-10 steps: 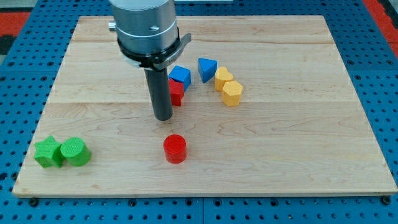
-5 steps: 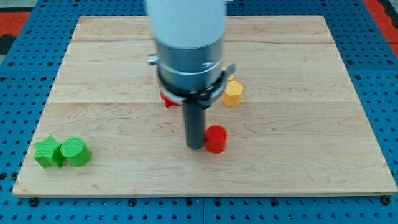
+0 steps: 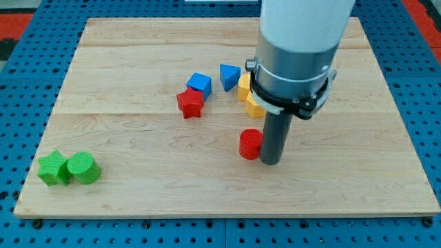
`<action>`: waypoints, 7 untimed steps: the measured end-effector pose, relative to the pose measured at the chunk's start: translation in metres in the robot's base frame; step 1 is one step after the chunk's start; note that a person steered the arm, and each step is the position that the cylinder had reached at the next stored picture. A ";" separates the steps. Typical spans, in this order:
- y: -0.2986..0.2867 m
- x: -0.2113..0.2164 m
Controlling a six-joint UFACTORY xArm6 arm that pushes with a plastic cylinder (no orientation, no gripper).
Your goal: Place the red circle at the bottom of hexagon
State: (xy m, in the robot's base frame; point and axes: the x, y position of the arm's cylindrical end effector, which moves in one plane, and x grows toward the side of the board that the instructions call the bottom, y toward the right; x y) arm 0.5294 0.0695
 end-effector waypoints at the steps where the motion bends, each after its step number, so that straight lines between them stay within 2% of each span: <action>1: -0.001 0.026; 2: -0.036 0.034; 4: -0.041 -0.026; 6: -0.048 -0.010; 7: -0.048 -0.024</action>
State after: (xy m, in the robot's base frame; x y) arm 0.5056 0.0211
